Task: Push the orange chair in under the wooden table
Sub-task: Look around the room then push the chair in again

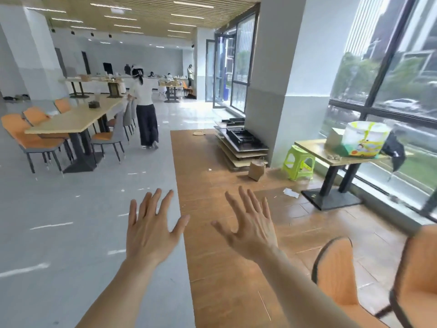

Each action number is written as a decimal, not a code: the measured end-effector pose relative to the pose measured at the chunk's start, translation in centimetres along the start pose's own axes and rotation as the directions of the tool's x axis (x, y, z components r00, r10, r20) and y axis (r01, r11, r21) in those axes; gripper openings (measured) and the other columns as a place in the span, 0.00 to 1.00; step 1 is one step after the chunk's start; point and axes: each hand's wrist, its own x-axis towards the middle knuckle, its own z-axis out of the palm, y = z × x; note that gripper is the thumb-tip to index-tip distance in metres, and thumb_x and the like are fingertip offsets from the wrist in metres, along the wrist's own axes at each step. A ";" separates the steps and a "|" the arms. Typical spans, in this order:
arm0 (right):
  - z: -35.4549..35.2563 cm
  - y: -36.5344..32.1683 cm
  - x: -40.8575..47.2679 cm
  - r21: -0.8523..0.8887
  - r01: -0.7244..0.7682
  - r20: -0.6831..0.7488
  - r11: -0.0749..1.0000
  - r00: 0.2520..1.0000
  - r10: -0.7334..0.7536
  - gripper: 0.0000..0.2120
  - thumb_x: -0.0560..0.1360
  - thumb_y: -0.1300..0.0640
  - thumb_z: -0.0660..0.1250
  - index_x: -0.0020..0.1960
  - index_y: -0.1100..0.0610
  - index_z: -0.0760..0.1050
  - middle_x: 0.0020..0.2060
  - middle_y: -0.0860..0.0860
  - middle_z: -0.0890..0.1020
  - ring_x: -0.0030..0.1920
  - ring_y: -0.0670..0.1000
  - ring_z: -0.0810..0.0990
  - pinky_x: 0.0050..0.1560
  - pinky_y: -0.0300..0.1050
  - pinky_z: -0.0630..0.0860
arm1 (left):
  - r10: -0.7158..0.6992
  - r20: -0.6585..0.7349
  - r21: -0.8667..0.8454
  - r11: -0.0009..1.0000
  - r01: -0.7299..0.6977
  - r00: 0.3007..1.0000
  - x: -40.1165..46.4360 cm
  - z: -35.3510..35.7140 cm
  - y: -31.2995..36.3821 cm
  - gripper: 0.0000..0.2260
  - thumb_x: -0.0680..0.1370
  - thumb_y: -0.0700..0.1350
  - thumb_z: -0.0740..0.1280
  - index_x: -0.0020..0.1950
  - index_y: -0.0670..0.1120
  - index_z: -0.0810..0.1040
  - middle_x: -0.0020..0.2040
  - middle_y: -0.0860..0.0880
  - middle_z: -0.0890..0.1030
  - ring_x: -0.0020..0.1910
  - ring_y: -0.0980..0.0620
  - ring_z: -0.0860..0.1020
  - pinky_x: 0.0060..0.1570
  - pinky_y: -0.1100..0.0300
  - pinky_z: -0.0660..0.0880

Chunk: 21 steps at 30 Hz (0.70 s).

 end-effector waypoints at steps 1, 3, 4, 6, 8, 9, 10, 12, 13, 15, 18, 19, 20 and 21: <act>0.2 1.9 1.8 -0.003 -0.049 -0.021 0.999 0.999 0.049 0.41 0.73 0.21 0.45 0.81 0.39 0.49 0.83 0.48 0.47 0.82 0.52 0.41 0.81 0.61 0.41 | 0.043 0.015 -0.025 0.999 -0.043 0.999 2.7 1.6 1.2 0.37 0.78 0.72 0.41 0.81 0.54 0.58 0.81 0.47 0.62 0.80 0.46 0.57 0.80 0.43 0.46; 0.9 5.8 4.9 -0.001 -0.142 -0.060 0.990 0.988 0.142 0.42 0.73 0.20 0.45 0.81 0.39 0.50 0.83 0.49 0.49 0.82 0.52 0.42 0.81 0.61 0.42 | 0.122 0.031 -0.060 0.991 -0.120 0.992 7.7 5.2 3.9 0.36 0.78 0.72 0.42 0.81 0.54 0.58 0.81 0.48 0.62 0.80 0.46 0.57 0.80 0.43 0.46; 1.3 8.0 6.4 -0.014 -0.176 -0.076 0.984 0.982 0.174 0.42 0.73 0.20 0.44 0.81 0.39 0.50 0.83 0.49 0.49 0.82 0.52 0.42 0.81 0.61 0.42 | 0.164 0.043 -0.079 0.984 -0.160 0.985 10.2 7.1 5.5 0.36 0.79 0.71 0.43 0.81 0.54 0.59 0.81 0.48 0.62 0.80 0.46 0.58 0.80 0.42 0.47; 2.0 12.3 9.1 -0.051 -0.234 -0.105 0.971 0.968 0.228 0.43 0.73 0.19 0.43 0.81 0.40 0.49 0.83 0.49 0.48 0.82 0.52 0.41 0.81 0.61 0.40 | 0.243 0.054 -0.116 0.965 -0.236 0.969 14.9 10.8 8.6 0.36 0.79 0.71 0.44 0.81 0.53 0.59 0.80 0.48 0.62 0.80 0.46 0.58 0.79 0.41 0.47; 2.9 17.1 11.8 -0.076 -0.309 -0.127 0.948 0.946 0.298 0.43 0.72 0.19 0.41 0.81 0.40 0.47 0.83 0.49 0.47 0.82 0.53 0.41 0.81 0.61 0.40 | 0.321 0.064 -0.143 0.940 -0.310 0.945 19.6 15.1 12.2 0.36 0.79 0.72 0.43 0.81 0.53 0.59 0.81 0.48 0.61 0.80 0.45 0.57 0.79 0.40 0.47; 3.2 19.8 13.2 -0.079 -0.347 -0.144 0.935 0.932 0.334 0.43 0.72 0.19 0.40 0.81 0.40 0.47 0.83 0.49 0.47 0.82 0.53 0.41 0.81 0.62 0.41 | 0.361 0.071 -0.150 0.925 -0.348 0.930 22.1 17.1 14.3 0.36 0.79 0.72 0.43 0.81 0.54 0.58 0.81 0.48 0.60 0.80 0.45 0.57 0.79 0.40 0.48; 3.4 22.0 14.4 -0.080 -0.380 -0.158 0.922 0.918 0.365 0.43 0.72 0.19 0.41 0.81 0.40 0.48 0.83 0.49 0.47 0.82 0.53 0.41 0.81 0.62 0.42 | 0.394 0.074 -0.155 0.912 -0.380 0.916 24.2 18.7 16.1 0.36 0.78 0.72 0.42 0.81 0.54 0.58 0.81 0.48 0.60 0.80 0.45 0.56 0.79 0.40 0.48; 3.5 27.5 17.0 -0.071 -0.458 -0.177 0.886 0.880 0.441 0.42 0.73 0.20 0.43 0.81 0.39 0.49 0.83 0.49 0.48 0.82 0.53 0.42 0.81 0.63 0.42 | 0.463 0.094 -0.188 0.878 -0.440 0.882 29.0 22.0 21.0 0.36 0.78 0.72 0.42 0.81 0.54 0.57 0.81 0.47 0.61 0.80 0.45 0.57 0.79 0.40 0.48; 3.2 30.2 18.3 -0.063 -0.495 -0.194 0.866 0.858 0.476 0.41 0.74 0.21 0.45 0.81 0.39 0.49 0.83 0.49 0.48 0.82 0.53 0.43 0.81 0.62 0.42 | 0.497 0.085 -0.208 0.856 -0.473 0.864 31.3 23.4 23.6 0.36 0.78 0.72 0.42 0.81 0.54 0.58 0.81 0.47 0.61 0.80 0.45 0.57 0.79 0.40 0.48; 2.1 35.1 20.4 -0.055 -0.572 -0.227 0.818 0.805 0.548 0.40 0.74 0.21 0.46 0.81 0.38 0.49 0.83 0.49 0.49 0.82 0.53 0.43 0.81 0.61 0.41 | 0.542 0.059 -0.248 0.821 -0.514 0.838 35.6 25.5 28.9 0.36 0.78 0.72 0.43 0.81 0.54 0.59 0.81 0.47 0.61 0.80 0.45 0.57 0.79 0.42 0.46; 0.4 42.2 22.0 -0.089 -0.677 -0.280 0.730 0.721 0.634 0.42 0.72 0.20 0.44 0.81 0.39 0.50 0.83 0.50 0.51 0.82 0.54 0.44 0.81 0.62 0.43 | 0.635 0.045 -0.331 0.738 -0.589 0.771 40.8 28.8 37.0 0.36 0.78 0.72 0.44 0.80 0.54 0.60 0.81 0.47 0.62 0.80 0.45 0.58 0.79 0.43 0.45; -0.2 44.1 21.9 -0.096 -0.706 -0.293 0.702 0.694 0.657 0.43 0.72 0.20 0.43 0.81 0.40 0.51 0.83 0.51 0.51 0.82 0.54 0.44 0.81 0.62 0.44 | 0.671 0.037 -0.358 0.701 -0.617 0.740 41.9 29.8 39.5 0.36 0.78 0.72 0.44 0.80 0.54 0.60 0.81 0.47 0.61 0.80 0.46 0.57 0.79 0.43 0.44; -0.7 45.7 21.7 -0.098 -0.731 -0.306 0.676 0.668 0.678 0.43 0.72 0.20 0.43 0.81 0.41 0.51 0.83 0.50 0.50 0.82 0.54 0.44 0.81 0.62 0.44 | 0.693 0.022 -0.384 0.672 -0.634 0.721 42.7 30.8 41.5 0.36 0.78 0.72 0.44 0.80 0.54 0.59 0.81 0.48 0.61 0.80 0.46 0.56 0.79 0.44 0.43; -1.5 47.7 21.5 -0.093 -0.768 -0.329 0.634 0.624 0.709 0.43 0.72 0.20 0.43 0.81 0.41 0.51 0.83 0.50 0.49 0.82 0.53 0.44 0.81 0.62 0.44 | 0.716 0.011 -0.419 0.637 -0.647 0.698 43.7 31.9 44.5 0.36 0.78 0.72 0.44 0.80 0.55 0.59 0.81 0.49 0.61 0.80 0.46 0.56 0.79 0.44 0.43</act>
